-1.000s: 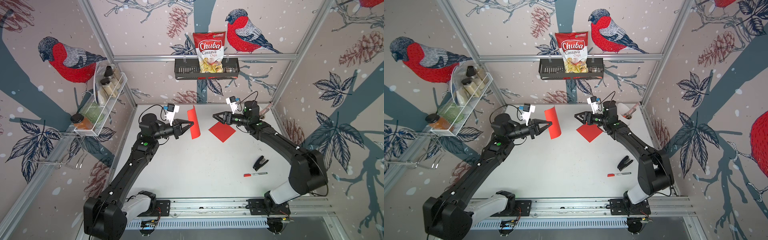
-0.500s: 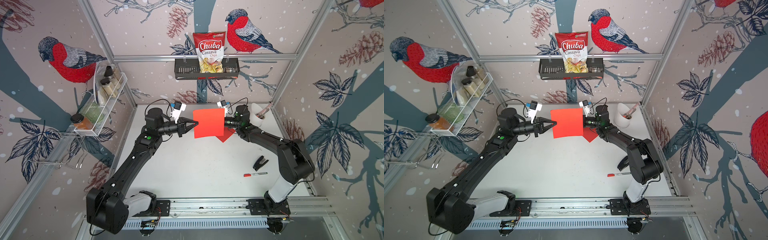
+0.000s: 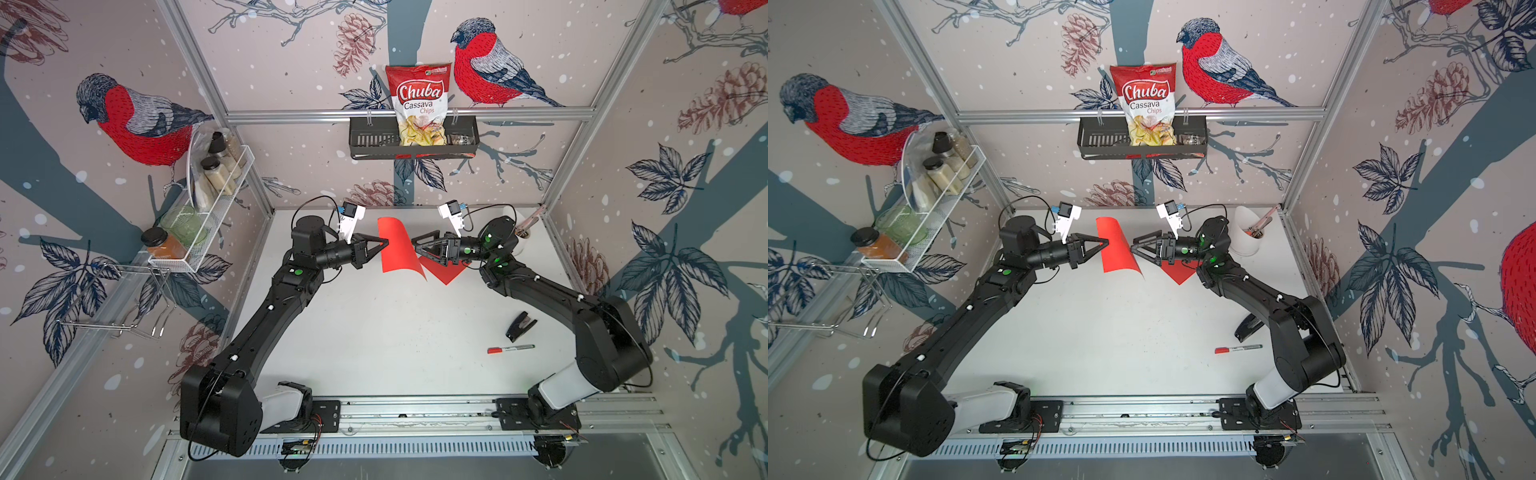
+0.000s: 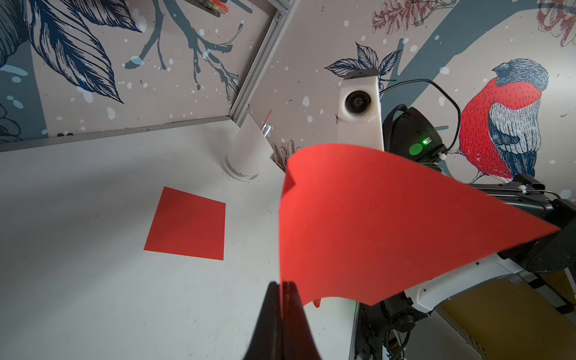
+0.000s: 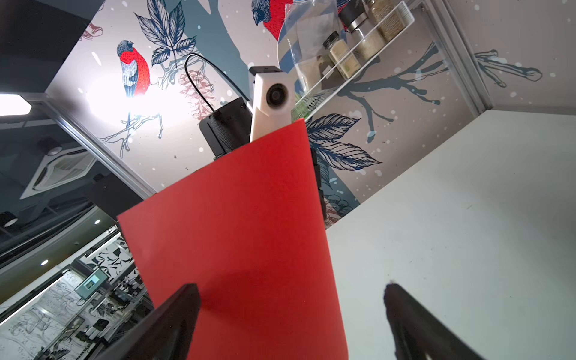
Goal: Fold the square paper along the opposite sides
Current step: Fold the paper.
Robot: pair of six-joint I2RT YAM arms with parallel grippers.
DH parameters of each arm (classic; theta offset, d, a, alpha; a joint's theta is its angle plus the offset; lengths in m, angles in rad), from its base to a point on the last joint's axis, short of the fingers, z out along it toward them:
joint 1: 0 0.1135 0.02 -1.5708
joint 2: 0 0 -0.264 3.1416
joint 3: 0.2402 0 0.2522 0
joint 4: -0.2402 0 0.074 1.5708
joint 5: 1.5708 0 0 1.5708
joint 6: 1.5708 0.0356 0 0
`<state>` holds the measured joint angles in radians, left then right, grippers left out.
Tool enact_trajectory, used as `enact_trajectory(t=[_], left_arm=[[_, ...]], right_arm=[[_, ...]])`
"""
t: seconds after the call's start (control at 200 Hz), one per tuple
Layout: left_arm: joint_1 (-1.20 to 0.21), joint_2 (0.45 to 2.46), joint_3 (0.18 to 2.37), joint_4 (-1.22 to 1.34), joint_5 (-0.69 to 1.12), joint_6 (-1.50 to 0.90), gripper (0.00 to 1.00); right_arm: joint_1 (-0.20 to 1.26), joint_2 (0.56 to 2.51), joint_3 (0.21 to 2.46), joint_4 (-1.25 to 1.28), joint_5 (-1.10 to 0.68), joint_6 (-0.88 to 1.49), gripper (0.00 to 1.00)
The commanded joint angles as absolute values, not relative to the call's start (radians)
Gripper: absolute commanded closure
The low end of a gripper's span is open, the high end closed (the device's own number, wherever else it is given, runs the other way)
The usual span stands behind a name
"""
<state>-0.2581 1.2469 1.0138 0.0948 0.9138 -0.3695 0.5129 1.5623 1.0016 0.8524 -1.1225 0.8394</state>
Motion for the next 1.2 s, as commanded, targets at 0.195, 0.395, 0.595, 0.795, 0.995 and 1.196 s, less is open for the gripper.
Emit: enact_trajectory(t=[0.195,0.395,0.595,0.795,0.995,1.196], left_arm=[[-0.254,1.213,0.979,0.157,0.975,-0.408,1.00],[-0.256,1.182,0.931,0.235,1.044,-0.454,1.00],[-0.282,1.169,0.905,0.299,1.094,-0.485,1.00],[-0.308,1.164,0.898,0.337,1.120,-0.498,1.00],[-0.315,1.158,0.869,0.428,1.144,-0.552,1.00],[-0.316,1.160,0.855,0.521,1.163,-0.617,0.88]], right_arm=[[0.572,1.563,1.044,0.756,-1.138,0.721,0.02],[0.581,1.566,1.088,0.670,-1.120,0.655,0.01],[0.606,1.584,1.133,0.618,-1.114,0.621,0.03],[0.606,1.593,1.133,0.692,-1.120,0.681,0.21],[0.605,1.576,1.119,0.769,-1.114,0.737,0.41],[0.603,1.561,1.115,0.778,-1.102,0.747,0.60]])
